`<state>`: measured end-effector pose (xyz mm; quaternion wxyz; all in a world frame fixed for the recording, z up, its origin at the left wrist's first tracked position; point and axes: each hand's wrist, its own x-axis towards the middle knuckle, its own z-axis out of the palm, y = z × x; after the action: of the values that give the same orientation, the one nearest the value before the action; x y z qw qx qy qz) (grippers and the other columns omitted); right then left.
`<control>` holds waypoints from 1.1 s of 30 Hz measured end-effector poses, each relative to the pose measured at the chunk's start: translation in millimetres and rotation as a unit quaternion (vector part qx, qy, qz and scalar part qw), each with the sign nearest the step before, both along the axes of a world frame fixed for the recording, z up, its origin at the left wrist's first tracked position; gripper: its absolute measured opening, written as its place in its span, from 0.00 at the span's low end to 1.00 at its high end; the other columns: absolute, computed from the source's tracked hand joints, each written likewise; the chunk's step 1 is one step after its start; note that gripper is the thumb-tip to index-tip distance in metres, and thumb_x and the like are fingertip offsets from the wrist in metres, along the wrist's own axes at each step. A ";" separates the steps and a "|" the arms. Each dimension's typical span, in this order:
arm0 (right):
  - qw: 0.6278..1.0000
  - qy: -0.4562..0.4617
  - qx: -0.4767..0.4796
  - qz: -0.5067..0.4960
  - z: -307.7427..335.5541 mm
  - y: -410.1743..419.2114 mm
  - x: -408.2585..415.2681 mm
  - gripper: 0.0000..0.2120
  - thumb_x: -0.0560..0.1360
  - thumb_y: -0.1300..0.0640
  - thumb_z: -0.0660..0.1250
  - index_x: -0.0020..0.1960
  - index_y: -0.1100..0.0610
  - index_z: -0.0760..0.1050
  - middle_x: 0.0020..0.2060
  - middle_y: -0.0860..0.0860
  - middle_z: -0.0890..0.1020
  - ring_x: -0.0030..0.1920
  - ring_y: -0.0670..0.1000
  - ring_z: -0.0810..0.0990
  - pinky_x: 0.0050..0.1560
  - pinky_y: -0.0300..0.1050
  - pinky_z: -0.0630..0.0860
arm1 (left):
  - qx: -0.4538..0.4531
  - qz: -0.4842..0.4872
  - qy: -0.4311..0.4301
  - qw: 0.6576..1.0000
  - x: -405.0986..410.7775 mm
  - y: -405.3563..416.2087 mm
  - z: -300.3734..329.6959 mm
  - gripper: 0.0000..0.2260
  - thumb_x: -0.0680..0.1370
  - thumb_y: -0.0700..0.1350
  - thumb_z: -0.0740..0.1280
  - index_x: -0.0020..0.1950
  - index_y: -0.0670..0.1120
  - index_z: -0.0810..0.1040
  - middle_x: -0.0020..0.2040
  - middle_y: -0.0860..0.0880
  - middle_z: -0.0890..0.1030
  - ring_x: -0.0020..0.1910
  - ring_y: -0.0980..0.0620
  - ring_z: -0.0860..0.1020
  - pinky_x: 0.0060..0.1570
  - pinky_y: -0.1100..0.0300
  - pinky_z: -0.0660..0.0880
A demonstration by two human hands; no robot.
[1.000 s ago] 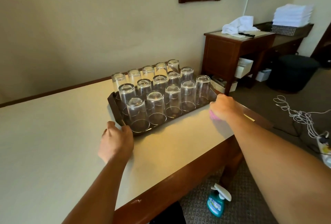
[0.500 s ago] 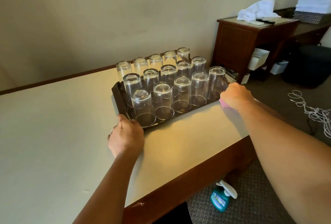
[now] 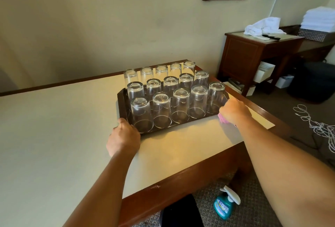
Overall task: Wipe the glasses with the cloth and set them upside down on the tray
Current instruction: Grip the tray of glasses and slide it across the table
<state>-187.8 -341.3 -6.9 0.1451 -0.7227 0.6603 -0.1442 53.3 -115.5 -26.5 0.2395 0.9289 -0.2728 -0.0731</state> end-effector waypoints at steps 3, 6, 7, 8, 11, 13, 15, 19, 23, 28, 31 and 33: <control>1.000 -0.002 0.008 0.001 1.0 27.9 9.6 0.10 0.80 0.52 0.67 0.53 0.59 0.73 0.46 0.56 0.79 0.45 0.59 0.79 0.44 0.49 0.76 | 0.007 0.005 -0.010 1.000 10.2 24.9 3.9 0.14 0.87 0.47 0.55 0.70 0.42 0.69 0.61 0.38 0.80 0.55 0.38 0.78 0.54 0.45 0.76; 1.000 -0.011 0.012 0.010 2.8 55.8 19.0 0.10 0.80 0.52 0.67 0.52 0.58 0.72 0.45 0.55 0.79 0.45 0.58 0.78 0.44 0.48 0.75 | 0.009 0.016 -0.018 1.000 21.3 51.3 3.3 0.13 0.87 0.46 0.55 0.68 0.43 0.71 0.59 0.38 0.81 0.48 0.41 0.75 0.49 0.48 0.75; 1.000 -0.011 0.013 0.014 3.0 64.9 22.4 0.10 0.80 0.52 0.67 0.52 0.58 0.73 0.45 0.55 0.79 0.44 0.58 0.78 0.44 0.47 0.74 | 0.009 0.021 -0.021 1.000 25.5 60.5 2.8 0.12 0.87 0.46 0.55 0.67 0.43 0.71 0.58 0.38 0.81 0.48 0.41 0.76 0.49 0.48 0.76; 1.000 -0.009 0.015 0.018 3.2 74.8 26.1 0.10 0.80 0.52 0.67 0.52 0.58 0.74 0.44 0.55 0.79 0.44 0.58 0.79 0.43 0.47 0.74 | 0.010 0.026 -0.024 0.999 29.4 70.4 2.4 0.12 0.87 0.46 0.55 0.67 0.43 0.71 0.57 0.39 0.81 0.49 0.40 0.77 0.50 0.47 0.78; 0.999 -0.004 0.020 0.032 3.2 103.8 37.4 0.09 0.79 0.52 0.68 0.50 0.58 0.75 0.43 0.54 0.80 0.43 0.57 0.80 0.42 0.46 0.74 | 0.016 0.039 -0.038 0.998 38.0 101.6 3.4 0.12 0.87 0.47 0.55 0.67 0.44 0.71 0.57 0.39 0.81 0.47 0.40 0.76 0.47 0.49 0.76; 0.999 -0.004 0.019 0.042 3.1 120.9 44.2 0.09 0.79 0.52 0.68 0.48 0.58 0.75 0.42 0.54 0.79 0.43 0.57 0.80 0.41 0.46 0.74 | 0.017 0.048 -0.046 0.998 43.2 121.6 4.2 0.13 0.87 0.47 0.55 0.68 0.43 0.72 0.57 0.39 0.81 0.46 0.42 0.75 0.46 0.49 0.75; 0.998 -0.007 0.019 0.055 2.5 136.5 51.1 0.08 0.79 0.52 0.67 0.49 0.58 0.74 0.42 0.53 0.79 0.43 0.57 0.79 0.42 0.47 0.75 | 0.024 0.053 -0.049 0.997 50.1 140.6 4.3 0.13 0.87 0.47 0.55 0.68 0.43 0.71 0.57 0.39 0.81 0.46 0.41 0.75 0.45 0.49 0.74; 0.996 -0.016 0.022 0.087 1.6 165.7 68.0 0.09 0.79 0.53 0.66 0.48 0.58 0.76 0.40 0.53 0.80 0.42 0.56 0.81 0.42 0.46 0.76 | 0.042 0.070 -0.050 0.995 67.6 178.1 6.9 0.13 0.87 0.47 0.55 0.68 0.44 0.72 0.57 0.40 0.81 0.48 0.40 0.77 0.46 0.50 0.73; 0.994 -0.029 0.015 0.107 1.9 189.8 88.2 0.10 0.79 0.52 0.66 0.44 0.58 0.77 0.38 0.53 0.82 0.40 0.56 0.82 0.40 0.45 0.76 | 0.059 0.087 -0.064 0.992 83.9 207.1 8.5 0.13 0.86 0.45 0.57 0.69 0.45 0.71 0.57 0.41 0.81 0.50 0.40 0.79 0.45 0.50 0.74; 0.991 -0.033 0.013 0.130 -0.7 208.8 114.6 0.12 0.79 0.52 0.64 0.41 0.58 0.78 0.34 0.53 0.83 0.36 0.55 0.83 0.41 0.47 0.81 | 0.082 0.101 -0.070 0.989 103.9 231.7 7.2 0.14 0.84 0.42 0.58 0.69 0.44 0.71 0.58 0.41 0.81 0.54 0.39 0.81 0.45 0.51 0.74; 0.989 -0.032 0.012 0.145 -0.8 212.8 130.2 0.12 0.79 0.51 0.64 0.48 0.59 0.79 0.36 0.53 0.83 0.36 0.55 0.83 0.39 0.44 0.80 | 0.087 0.105 -0.067 0.988 121.5 239.2 6.2 0.14 0.84 0.41 0.58 0.69 0.44 0.71 0.58 0.41 0.81 0.55 0.38 0.81 0.47 0.51 0.76; 0.988 -0.026 0.009 0.151 0.9 212.6 139.1 0.12 0.80 0.51 0.64 0.51 0.59 0.79 0.37 0.53 0.82 0.37 0.54 0.82 0.37 0.43 0.76 | 0.080 0.106 -0.065 0.989 132.8 239.4 6.0 0.13 0.84 0.42 0.58 0.68 0.44 0.71 0.58 0.41 0.81 0.54 0.38 0.81 0.50 0.50 0.79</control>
<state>-48.7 -128.7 -6.0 0.1889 -0.8090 0.5405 -0.1331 186.1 123.9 -20.5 0.1520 0.9716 -0.1811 -0.0080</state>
